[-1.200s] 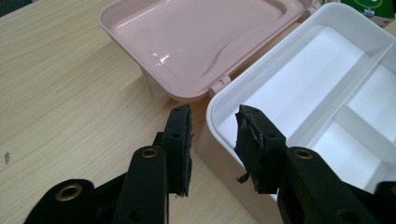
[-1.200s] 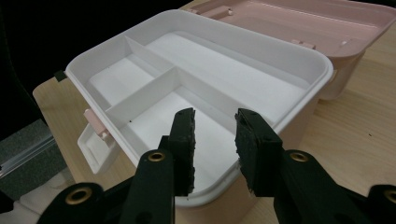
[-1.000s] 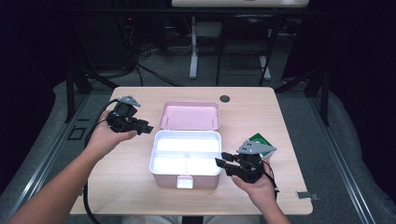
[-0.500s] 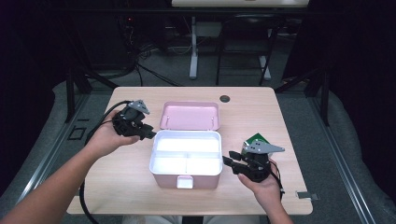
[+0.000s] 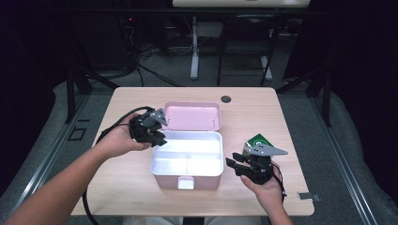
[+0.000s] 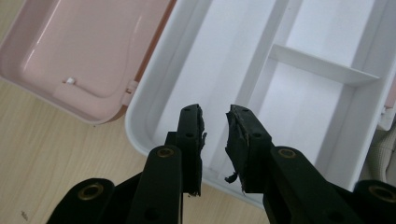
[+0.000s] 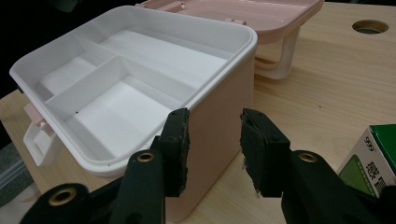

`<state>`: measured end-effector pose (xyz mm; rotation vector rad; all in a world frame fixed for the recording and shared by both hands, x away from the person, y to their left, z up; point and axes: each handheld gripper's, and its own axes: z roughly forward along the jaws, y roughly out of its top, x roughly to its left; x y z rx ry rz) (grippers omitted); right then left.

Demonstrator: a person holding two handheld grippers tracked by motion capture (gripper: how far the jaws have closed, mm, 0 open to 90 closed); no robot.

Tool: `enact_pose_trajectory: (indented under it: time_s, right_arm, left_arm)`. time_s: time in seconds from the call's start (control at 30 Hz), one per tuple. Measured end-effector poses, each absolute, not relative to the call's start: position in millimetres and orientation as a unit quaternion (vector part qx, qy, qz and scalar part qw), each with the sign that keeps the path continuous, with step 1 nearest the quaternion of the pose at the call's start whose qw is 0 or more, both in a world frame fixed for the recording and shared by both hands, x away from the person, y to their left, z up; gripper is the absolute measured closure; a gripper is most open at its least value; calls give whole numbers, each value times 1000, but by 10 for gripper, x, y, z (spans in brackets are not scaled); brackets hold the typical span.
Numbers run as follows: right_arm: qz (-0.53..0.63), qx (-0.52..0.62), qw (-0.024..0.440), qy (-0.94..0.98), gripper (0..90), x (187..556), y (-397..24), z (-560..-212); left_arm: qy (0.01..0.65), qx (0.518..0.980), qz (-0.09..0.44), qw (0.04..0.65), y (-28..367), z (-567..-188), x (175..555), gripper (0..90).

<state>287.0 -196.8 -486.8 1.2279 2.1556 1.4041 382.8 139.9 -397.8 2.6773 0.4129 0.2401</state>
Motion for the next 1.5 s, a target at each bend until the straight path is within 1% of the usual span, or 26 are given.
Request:
enact_pose_trajectory:
  time_s: [0.27, 0.3, 0.53, 0.93, 1.13, 1.5]
  right_arm:
    - [489, 429, 146, 746, 616, 2862, -1990, -4885]
    - [489, 429, 146, 745, 616, 2863, -1993, -4885]
    - [492, 433, 145, 742, 615, 2861, -2019, -4882]
    - [489, 437, 147, 741, 616, 2871, -2042, -4907]
    - [486, 439, 146, 741, 617, 2875, -2046, -4929]
    - [485, 444, 146, 739, 625, 2879, -2070, -4958]
  left_arm:
    - [113, 973, 97, 176, 1177, -4046, 3765, 759]
    - [101, 976, 100, 165, 1111, -4061, 3745, 764]
    - [75, 982, 108, 138, 898, -4143, 3688, 774]
    - [38, 987, 125, 91, 680, -4305, 3642, 780]
    - [19, 988, 132, 82, 570, -4374, 3615, 799]
    - [9, 988, 137, 70, 519, -4425, 3623, 822]
